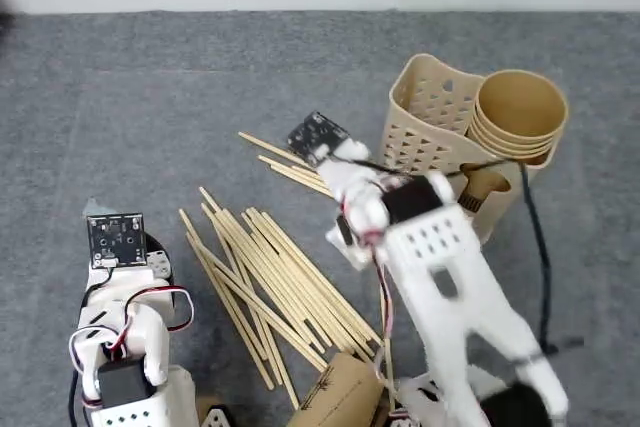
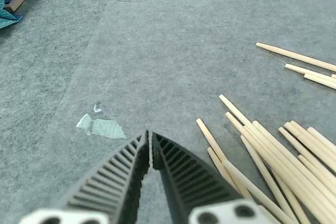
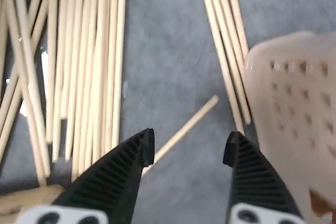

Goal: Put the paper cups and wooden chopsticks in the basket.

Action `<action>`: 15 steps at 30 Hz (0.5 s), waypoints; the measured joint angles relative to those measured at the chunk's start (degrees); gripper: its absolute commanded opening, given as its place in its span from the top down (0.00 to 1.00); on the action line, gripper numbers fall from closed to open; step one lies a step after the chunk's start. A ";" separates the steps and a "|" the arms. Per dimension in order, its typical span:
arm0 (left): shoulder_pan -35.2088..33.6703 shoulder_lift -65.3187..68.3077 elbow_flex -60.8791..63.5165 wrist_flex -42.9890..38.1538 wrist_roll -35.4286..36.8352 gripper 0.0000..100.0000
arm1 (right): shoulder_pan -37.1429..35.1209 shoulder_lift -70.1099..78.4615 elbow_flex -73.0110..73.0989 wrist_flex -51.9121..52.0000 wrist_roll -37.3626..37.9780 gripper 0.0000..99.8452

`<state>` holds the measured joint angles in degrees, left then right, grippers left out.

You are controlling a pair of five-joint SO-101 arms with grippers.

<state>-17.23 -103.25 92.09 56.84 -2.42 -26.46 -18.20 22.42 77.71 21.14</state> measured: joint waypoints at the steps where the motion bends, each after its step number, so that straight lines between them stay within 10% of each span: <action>1: 0.00 0.00 0.00 0.00 -0.09 0.98 | 0.00 3.16 -2.37 -0.62 0.00 0.76; 15: 0.00 0.00 0.00 0.00 -0.09 0.98 | -1.93 44.13 -34.99 -2.81 0.44 0.64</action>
<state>-17.23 -103.25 92.09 56.84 -2.51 -28.40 25.93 -12.57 74.90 21.58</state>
